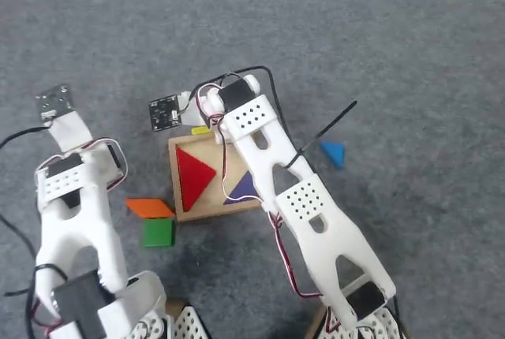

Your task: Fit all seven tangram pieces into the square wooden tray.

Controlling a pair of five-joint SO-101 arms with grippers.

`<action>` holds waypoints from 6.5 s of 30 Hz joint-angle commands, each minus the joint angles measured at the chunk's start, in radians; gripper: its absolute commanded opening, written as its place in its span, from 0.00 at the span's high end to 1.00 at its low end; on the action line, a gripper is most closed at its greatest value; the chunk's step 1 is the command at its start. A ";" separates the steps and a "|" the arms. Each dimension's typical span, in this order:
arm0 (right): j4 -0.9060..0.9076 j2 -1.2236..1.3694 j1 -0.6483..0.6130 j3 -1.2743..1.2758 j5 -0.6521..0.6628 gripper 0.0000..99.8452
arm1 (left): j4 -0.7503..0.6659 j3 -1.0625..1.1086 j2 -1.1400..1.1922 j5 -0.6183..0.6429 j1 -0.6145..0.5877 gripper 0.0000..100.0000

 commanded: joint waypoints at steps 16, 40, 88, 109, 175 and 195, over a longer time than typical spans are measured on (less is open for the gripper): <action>0.119 -0.200 0.018 -0.048 -0.261 0.99 | -0.023 -0.008 -0.044 -0.012 -0.009 0.97; 0.134 -0.921 -0.047 0.792 -0.796 0.99 | -0.025 -0.005 -0.052 -0.014 -0.003 0.98; -0.881 -1.125 -0.151 1.784 -0.799 0.99 | -0.583 0.625 -0.677 -0.091 0.094 0.99; -0.743 -0.970 -0.124 1.554 -0.799 0.99 | -0.582 0.624 -0.678 -0.091 0.089 0.99; -0.579 -0.940 -0.001 1.333 -0.746 0.96 | -0.582 0.624 -0.678 -0.091 0.089 0.99; -0.541 -1.040 0.015 1.332 -0.712 0.97 | -0.582 0.624 -0.678 -0.092 0.087 0.99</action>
